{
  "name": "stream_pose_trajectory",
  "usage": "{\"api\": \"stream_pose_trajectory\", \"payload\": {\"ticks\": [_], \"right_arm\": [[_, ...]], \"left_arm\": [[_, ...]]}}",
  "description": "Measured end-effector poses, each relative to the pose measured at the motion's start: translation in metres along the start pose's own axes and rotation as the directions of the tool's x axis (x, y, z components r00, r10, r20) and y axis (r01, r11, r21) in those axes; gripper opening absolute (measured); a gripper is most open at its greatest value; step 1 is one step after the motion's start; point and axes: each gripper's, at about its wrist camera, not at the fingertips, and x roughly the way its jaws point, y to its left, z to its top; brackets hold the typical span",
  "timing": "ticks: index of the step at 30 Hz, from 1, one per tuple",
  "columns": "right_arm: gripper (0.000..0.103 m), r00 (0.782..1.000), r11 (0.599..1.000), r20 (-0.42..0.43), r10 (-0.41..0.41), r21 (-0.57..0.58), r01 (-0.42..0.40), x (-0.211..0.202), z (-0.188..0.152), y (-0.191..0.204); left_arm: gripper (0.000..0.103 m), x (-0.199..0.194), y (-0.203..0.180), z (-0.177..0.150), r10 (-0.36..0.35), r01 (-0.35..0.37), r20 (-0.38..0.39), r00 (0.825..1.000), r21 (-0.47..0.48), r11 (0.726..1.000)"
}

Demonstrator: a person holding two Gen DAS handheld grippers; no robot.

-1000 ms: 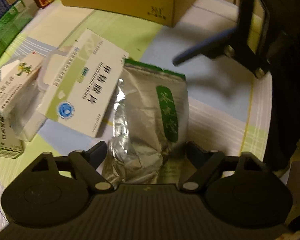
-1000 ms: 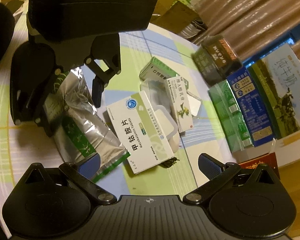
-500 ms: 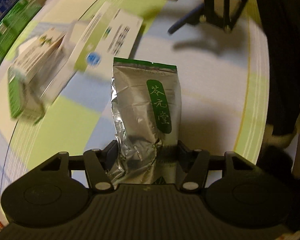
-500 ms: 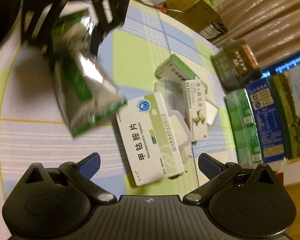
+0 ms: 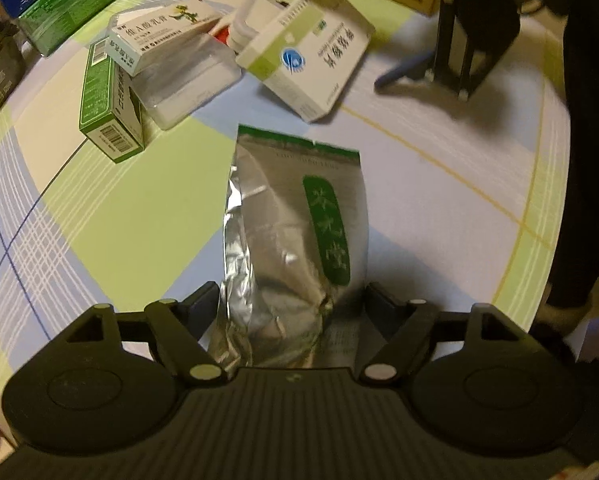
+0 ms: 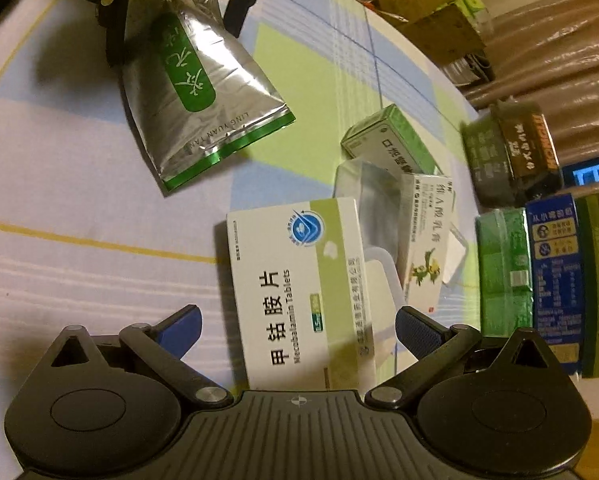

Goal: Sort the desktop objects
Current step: 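Grasp the silver-green tea bag with the left gripper and lift it, then grasp the white-green Mecobalamin box with the right gripper while the left holds the tea bag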

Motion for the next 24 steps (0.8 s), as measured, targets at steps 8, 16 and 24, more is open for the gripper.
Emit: {"api": "stream_pose_trajectory", "payload": {"ticks": [8,16,24], "right_arm": [[0.101,1.000,1.000,0.001,0.011,-0.007,-0.011,0.007,0.007,-0.005],[0.074,0.998,0.992,-0.013,0.055,0.117,-0.053,0.007,0.006,-0.016],[0.072,0.998,0.961,-0.008,0.068,0.270,-0.063,-0.003,0.006,-0.017]], "left_arm": [[0.078,0.003,0.004,0.000,-0.040,0.040,0.005,0.999,-0.023,0.999],[0.078,0.009,0.008,0.002,-0.062,0.062,0.001,0.998,-0.056,0.996],[0.084,0.009,0.011,-0.001,-0.038,0.036,-0.024,0.999,-0.077,0.996]]}}
